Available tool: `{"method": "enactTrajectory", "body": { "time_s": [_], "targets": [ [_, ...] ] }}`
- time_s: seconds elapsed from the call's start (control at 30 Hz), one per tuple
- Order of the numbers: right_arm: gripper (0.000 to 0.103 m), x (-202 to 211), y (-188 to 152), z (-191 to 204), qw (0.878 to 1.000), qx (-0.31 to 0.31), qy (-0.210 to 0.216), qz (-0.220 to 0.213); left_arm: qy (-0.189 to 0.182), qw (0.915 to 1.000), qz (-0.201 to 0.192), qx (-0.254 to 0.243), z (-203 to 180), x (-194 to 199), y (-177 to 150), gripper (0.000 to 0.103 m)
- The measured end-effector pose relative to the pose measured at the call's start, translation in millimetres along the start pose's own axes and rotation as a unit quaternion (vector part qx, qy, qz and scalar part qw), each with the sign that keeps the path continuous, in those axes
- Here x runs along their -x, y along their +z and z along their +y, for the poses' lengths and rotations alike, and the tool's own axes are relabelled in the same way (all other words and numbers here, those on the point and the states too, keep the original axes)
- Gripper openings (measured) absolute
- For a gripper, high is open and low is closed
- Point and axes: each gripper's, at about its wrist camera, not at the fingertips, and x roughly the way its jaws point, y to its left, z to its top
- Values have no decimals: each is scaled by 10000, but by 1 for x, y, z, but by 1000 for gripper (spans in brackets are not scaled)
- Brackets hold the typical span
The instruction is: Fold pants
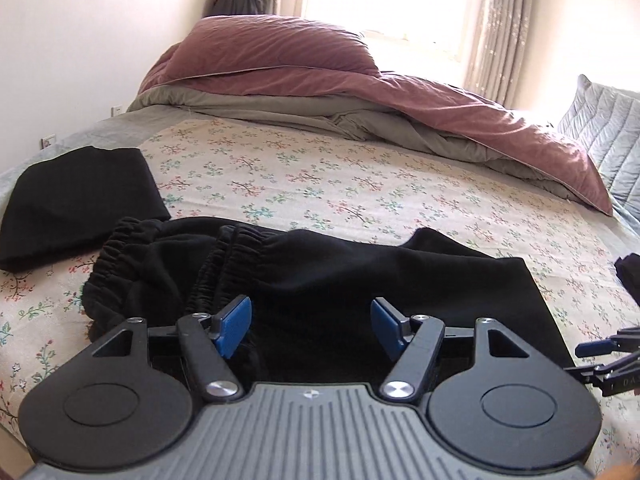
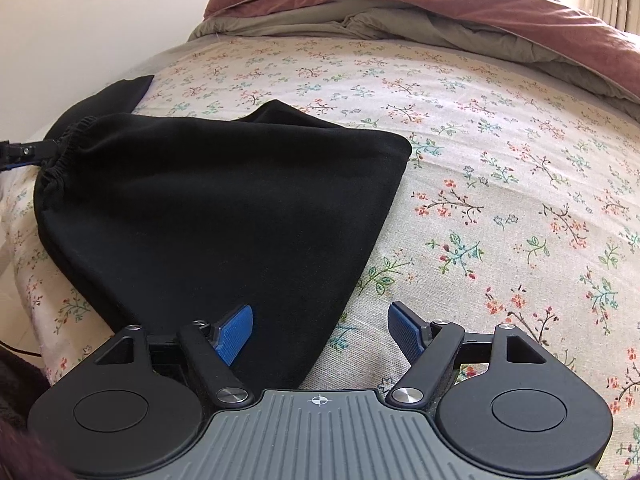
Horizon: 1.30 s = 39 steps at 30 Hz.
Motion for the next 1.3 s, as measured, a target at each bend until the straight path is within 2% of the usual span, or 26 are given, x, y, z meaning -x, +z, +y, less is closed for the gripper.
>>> {"method": "enactTrajectory", "body": {
  "time_s": [0.23,0.4,0.47,0.57,0.63,0.7,0.83,0.9,0.97,1.0,1.07,1.17,1.3],
  "targets": [
    [76,4,-5,-7,9998,-193,48,100,-727,9938,498,-674,-55,-27,-21,78],
    [76,6,-10,-8,9993,-276,160,180,-1093,9808,820,-1391,-95,-41,-41,78],
    [76,6,-13,-7,9994,-233,171,202,-1009,9732,1064,-1774,-108,-49,-55,78],
    [76,4,-19,-4,9997,-88,111,199,-870,9708,1017,-1989,-113,-49,-60,77],
    [76,6,-21,-4,9998,-29,94,173,-1001,9716,1088,-1848,-109,-48,-56,74],
    [76,11,-21,-7,9996,-144,171,199,-1146,9733,1001,-1718,-106,-43,-55,73],
    [75,18,-21,-19,9962,-550,611,292,-1542,9691,696,-1792,-111,-33,-58,73],
    [69,17,-23,-22,9923,-770,892,378,-1763,9632,623,-1930,-117,-31,-62,74],
    [51,13,-25,-26,9871,-1006,1154,470,-1981,9557,612,-2090,-127,-31,-65,74],
    [47,10,-26,-28,9838,-1133,1288,522,-2062,9521,597,-2177,-131,-32,-67,74],
    [32,5,-27,-33,9771,-1368,1509,618,-2179,9451,552,-2373,-140,-30,-70,74],
    [26,3,-26,-38,9693,-1642,1695,685,-2314,9364,441,-2603,-153,-29,-75,74],
    [23,16,-19,-41,9624,-1805,1959,525,-2455,9265,126,-2848,-168,-23,-76,74]
  ]
}}
